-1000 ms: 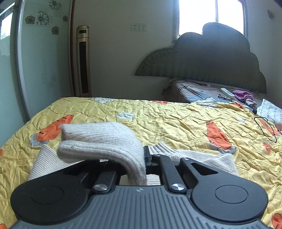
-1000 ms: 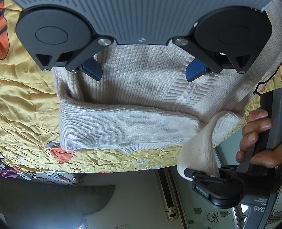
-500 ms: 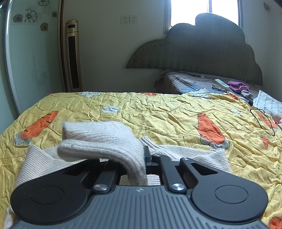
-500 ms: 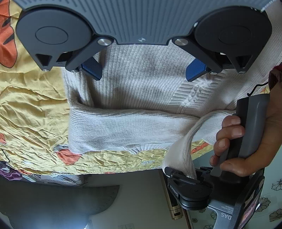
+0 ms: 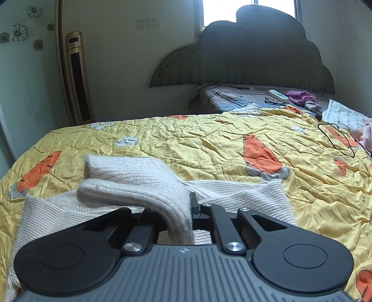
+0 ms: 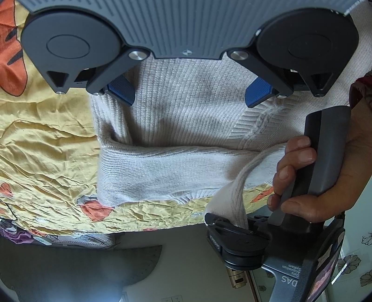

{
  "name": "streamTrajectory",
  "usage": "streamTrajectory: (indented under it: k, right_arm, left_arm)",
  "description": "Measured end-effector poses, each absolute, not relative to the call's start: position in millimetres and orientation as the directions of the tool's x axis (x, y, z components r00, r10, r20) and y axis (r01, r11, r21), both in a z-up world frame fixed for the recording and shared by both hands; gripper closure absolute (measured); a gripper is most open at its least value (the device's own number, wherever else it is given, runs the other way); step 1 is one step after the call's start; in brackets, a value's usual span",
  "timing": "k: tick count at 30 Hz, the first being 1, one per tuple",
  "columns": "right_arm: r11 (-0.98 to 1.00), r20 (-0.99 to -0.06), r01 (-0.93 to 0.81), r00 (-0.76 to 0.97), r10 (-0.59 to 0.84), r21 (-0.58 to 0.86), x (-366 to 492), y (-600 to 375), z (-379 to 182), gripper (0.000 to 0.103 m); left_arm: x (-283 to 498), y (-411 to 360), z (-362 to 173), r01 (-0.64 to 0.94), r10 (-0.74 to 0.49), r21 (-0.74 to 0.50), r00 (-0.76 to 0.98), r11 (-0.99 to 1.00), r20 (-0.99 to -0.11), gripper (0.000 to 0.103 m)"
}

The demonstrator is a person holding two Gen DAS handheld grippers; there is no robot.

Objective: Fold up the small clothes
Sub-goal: 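Carry the held sleeve with the left gripper across the sweater toward the right gripper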

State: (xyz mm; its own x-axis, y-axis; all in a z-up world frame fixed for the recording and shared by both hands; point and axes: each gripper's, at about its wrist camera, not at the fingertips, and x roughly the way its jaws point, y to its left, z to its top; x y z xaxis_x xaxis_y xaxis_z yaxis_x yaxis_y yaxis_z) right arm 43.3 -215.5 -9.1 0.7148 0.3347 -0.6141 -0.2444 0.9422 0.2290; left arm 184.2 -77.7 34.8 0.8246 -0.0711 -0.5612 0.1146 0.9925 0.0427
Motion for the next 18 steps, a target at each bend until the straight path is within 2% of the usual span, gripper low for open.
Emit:
streamTrajectory:
  k: [18]
  right_arm:
    - [0.941,-0.624,-0.229,0.705,0.337,0.249,44.1,-222.1,-15.7,0.000]
  left_arm:
    - [190.4,-96.6,10.7,0.153,-0.085,0.061,0.787,0.986,-0.611,0.096]
